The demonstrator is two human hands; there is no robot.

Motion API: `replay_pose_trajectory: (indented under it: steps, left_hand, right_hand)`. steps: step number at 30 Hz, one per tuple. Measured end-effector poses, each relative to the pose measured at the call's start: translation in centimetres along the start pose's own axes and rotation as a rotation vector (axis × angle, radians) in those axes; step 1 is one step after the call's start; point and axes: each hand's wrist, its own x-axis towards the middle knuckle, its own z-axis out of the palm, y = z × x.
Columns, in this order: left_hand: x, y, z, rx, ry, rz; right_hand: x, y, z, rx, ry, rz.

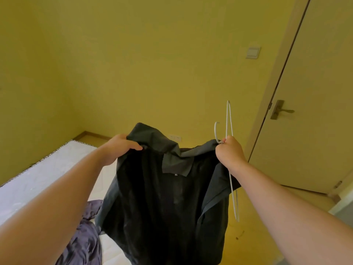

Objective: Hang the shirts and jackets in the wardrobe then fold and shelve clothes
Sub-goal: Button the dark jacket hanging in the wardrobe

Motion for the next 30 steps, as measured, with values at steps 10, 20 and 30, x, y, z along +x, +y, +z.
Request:
replay_pose_trajectory:
  steps: [10, 20, 30]
  left_hand:
    - [-1.9, 2.2, -0.2, 0.141, 0.087, -0.014]
    - [0.6, -4.2, 2.3, 0.01, 0.271, -0.348]
    - [2.0, -7.2, 0.1, -0.03, 0.455, -0.285]
  right_hand:
    - [-0.7, 1.5, 3.6, -0.211, -0.238, 0.03]
    - [-5.0, -0.9, 7.6, 0.16, -0.594, 0.034]
    - [-7.3, -2.0, 8.7, 0.075, -0.59, 0.123]
